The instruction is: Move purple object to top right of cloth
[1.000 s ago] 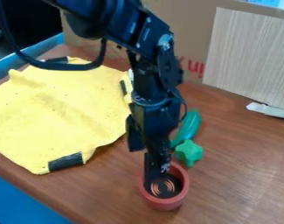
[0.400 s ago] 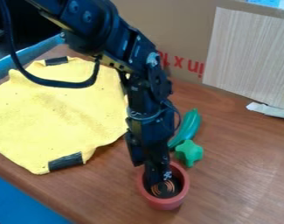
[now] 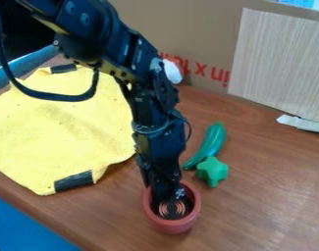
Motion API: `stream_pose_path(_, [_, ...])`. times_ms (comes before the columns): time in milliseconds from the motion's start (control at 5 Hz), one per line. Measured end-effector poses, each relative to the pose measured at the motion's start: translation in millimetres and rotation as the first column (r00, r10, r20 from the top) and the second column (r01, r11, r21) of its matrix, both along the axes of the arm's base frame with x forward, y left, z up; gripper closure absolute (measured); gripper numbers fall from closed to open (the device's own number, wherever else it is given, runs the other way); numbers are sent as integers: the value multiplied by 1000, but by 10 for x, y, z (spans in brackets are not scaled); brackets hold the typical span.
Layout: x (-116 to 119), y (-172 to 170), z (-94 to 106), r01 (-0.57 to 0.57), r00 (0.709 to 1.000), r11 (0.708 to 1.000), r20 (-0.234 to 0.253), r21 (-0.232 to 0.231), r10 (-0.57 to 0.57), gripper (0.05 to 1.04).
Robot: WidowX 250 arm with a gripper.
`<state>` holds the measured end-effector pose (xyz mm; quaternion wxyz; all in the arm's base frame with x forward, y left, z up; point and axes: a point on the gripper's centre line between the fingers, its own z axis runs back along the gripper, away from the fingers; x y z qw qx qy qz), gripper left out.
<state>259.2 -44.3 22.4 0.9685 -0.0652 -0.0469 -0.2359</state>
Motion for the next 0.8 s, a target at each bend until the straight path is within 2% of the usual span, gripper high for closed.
stream_pose_path(200, [-10, 40, 73, -7, 1000, 1000, 0, -29, 7, 935])
stream_pose_path(400, [-28, 97, 267, -23, 999, 998, 25, -51, 24, 935])
stream_pose_path(600, [115, 320, 490, -112, 991, 987, 59, -115, 119, 935])
stream_pose_path(800, [291, 641, 716, -220, 967, 963, 95, -154, 236, 935])
